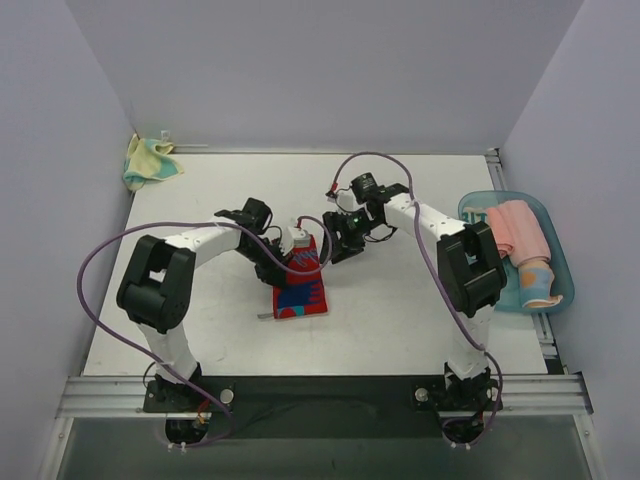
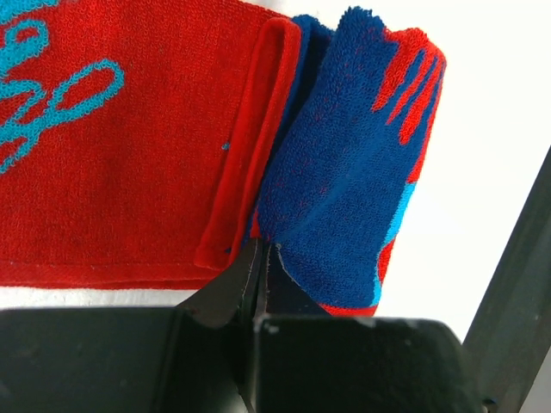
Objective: Roll the towels
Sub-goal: Roll the towel
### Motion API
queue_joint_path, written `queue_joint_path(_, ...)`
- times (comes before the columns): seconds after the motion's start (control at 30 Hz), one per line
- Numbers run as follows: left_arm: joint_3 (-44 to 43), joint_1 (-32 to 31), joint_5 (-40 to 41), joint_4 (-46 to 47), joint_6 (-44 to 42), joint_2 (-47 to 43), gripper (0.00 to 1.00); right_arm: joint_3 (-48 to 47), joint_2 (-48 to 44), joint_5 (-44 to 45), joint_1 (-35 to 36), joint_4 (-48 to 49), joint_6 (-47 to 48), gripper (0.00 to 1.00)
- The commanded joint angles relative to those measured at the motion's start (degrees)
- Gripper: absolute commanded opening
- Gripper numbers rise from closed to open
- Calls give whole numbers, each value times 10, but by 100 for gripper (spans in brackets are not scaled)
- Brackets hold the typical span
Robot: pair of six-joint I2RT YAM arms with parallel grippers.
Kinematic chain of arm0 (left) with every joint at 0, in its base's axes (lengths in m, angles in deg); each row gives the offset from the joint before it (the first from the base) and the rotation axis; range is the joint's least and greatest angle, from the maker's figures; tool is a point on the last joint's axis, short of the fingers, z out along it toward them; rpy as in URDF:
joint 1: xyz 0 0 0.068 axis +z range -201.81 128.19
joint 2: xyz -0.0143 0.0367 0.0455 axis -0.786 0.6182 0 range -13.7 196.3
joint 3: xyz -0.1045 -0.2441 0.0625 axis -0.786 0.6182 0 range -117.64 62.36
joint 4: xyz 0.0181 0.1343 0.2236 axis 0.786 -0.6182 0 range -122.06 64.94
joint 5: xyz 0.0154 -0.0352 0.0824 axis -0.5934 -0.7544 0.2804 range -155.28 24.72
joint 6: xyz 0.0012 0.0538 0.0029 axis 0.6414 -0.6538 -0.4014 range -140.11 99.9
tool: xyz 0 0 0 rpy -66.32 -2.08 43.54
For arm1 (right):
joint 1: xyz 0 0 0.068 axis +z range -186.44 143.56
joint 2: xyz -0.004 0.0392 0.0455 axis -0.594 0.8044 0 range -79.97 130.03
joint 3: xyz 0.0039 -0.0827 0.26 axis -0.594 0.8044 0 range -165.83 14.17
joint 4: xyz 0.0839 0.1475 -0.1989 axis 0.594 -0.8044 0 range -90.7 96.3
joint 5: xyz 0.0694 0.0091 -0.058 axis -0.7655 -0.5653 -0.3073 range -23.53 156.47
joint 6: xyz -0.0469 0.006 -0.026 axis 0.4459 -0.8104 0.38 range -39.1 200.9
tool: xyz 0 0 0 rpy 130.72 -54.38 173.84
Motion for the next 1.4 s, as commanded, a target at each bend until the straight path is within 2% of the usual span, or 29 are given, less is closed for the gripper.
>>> queue_joint_path(0.0,-24,3,-18,20,9,10,0,37,-27,-84,20,-17,-18,46)
queue_joint_path(0.3,-28,9,-18,24,12,36,0,84,22,-93,52,43,-56,42)
queue_joint_path(0.43,-23,16,-19,27,11,39,2,79,68,-56,53,39,-69,32)
queue_joint_path(0.6,9,24,-24,32,-14,10,21,72,89,-21,65,20,-78,23)
queue_joint_path(0.7,43,25,-23,42,-25,-51,33,73,89,-5,74,14,-79,21)
queue_joint_path(0.77,68,23,-16,60,-25,-117,46,72,89,7,77,11,-78,20)
queue_joint_path(0.87,103,11,24,66,-33,-203,56,72,88,16,77,6,-80,19)
queue_joint_path(0.97,137,-35,99,79,-43,-275,60,71,82,21,78,4,-85,16)
queue_joint_path(1.07,167,-116,169,88,-49,-313,63,67,80,24,79,2,-91,13)
queue_joint_path(1.1,171,-162,186,92,-41,-314,63,66,80,24,78,2,-92,13)
queue_joint_path(1.23,182,-246,280,119,-29,-292,63,68,78,25,79,1,-94,14)
queue_joint_path(1.37,192,-280,346,160,-31,-253,63,62,81,23,82,0,-95,14)
